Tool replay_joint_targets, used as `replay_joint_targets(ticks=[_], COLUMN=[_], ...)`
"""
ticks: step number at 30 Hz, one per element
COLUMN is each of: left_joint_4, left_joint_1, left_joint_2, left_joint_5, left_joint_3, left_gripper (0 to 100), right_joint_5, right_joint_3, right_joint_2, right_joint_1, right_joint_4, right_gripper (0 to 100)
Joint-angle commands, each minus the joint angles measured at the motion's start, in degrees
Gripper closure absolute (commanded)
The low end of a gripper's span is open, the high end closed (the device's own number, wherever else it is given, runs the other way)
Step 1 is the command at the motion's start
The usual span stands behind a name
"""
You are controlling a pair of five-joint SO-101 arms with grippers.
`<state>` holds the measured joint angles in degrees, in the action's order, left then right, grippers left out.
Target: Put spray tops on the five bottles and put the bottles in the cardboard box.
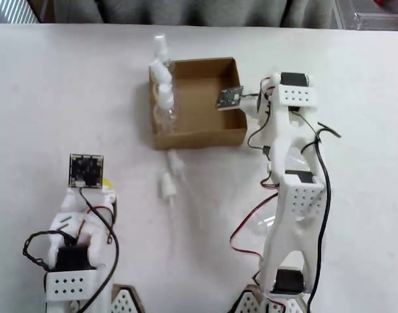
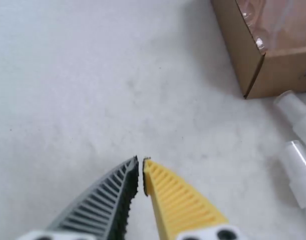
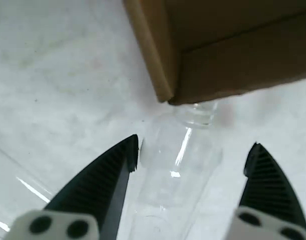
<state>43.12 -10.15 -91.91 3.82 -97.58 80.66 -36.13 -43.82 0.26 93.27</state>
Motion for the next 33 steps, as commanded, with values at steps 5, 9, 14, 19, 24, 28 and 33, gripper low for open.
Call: replay_joint_targets(ticks=[5,9,14,19,24,28,33], left_joint_4=[-1.23,-1.32,-1.23,-1.23,-1.14,-1.05,-1.05], left_joint_1=[-0.31,-0.31,-0.31,-0.31,-0.31,-0.31,-0.31], left_joint_2=[-0.57,-0.57,-0.57,-0.57,-0.57,-0.57,-0.57], left_joint_5=[-0.44,-0.44,-0.44,-0.44,-0.44,-0.44,-0.44], left_joint_3=[0.18,0.18,0.18,0.18,0.18,0.18,0.18], left_gripper=[98,98,98,98,98,98,98], right_joint_5=[0.53,0.44,0.0,-5.63,-16.7,-25.67,-32.62], right_joint_3=[-2.9,-2.9,-2.99,-8.18,-17.85,-22.42,-24.0], right_joint_2=[-1.1,-1.36,-1.1,-0.84,-0.92,-0.84,-0.13], right_joint_1=[0.75,1.1,1.89,3.38,4.7,6.64,8.57], right_joint_4=[0.4,-0.48,-2.95,-1.45,4.44,5.41,5.49], right_gripper=[69.0,80.7,98.1,98.4,98.2,98.2,98.2])
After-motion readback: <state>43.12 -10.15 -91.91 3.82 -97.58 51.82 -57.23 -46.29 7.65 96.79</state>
